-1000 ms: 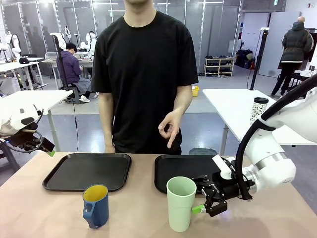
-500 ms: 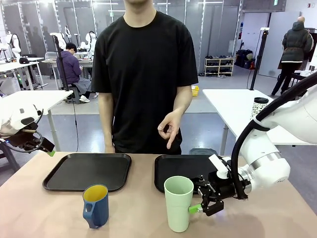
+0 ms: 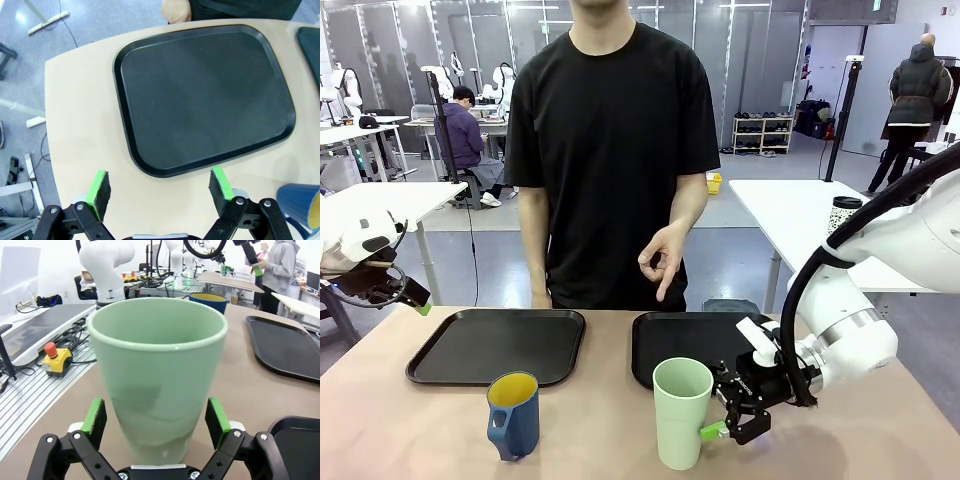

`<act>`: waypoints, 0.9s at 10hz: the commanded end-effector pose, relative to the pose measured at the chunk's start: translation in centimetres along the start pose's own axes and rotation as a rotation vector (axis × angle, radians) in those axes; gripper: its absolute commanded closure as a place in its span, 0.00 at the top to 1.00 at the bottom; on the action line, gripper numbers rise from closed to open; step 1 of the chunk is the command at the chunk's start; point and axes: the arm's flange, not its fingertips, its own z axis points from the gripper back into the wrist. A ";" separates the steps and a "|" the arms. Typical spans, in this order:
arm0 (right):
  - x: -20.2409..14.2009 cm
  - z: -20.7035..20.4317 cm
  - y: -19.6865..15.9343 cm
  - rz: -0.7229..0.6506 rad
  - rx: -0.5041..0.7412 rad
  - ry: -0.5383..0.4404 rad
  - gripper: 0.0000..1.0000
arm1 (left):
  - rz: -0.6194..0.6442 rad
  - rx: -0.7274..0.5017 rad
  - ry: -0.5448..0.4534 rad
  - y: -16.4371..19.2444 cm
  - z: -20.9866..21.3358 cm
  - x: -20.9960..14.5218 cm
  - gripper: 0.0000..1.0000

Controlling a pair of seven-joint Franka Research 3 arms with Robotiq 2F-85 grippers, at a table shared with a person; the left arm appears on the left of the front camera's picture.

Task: Sort and store the cups by type.
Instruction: Pick up the Reusable plastic cup.

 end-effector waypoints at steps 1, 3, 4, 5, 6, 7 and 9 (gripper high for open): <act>-1.5 -0.7 0.0 0.037 0.044 -0.016 1.00 | 0.005 -0.008 -0.002 0.2 0.0 0.0 1.00; -1.8 -1.2 -0.4 0.032 0.059 -0.013 1.00 | 0.005 -0.008 -0.002 0.2 0.0 0.0 1.00; -2.0 -1.6 -0.7 0.030 0.066 -0.014 1.00 | 0.005 -0.008 -0.002 0.2 0.0 0.0 1.00; -2.1 -1.9 -1.0 0.030 0.072 -0.018 1.00 | 0.005 -0.008 -0.002 0.2 0.0 0.0 1.00; -2.1 -2.1 -1.2 0.029 0.084 -0.018 1.00 | 0.005 -0.008 -0.002 0.2 0.0 0.0 1.00; -2.1 -2.4 -1.3 0.035 0.090 -0.025 1.00 | 0.005 -0.008 -0.002 0.2 0.0 0.0 1.00; -2.3 -2.6 -1.4 0.039 0.090 -0.032 1.00 | 0.005 -0.008 -0.002 0.2 0.0 0.0 1.00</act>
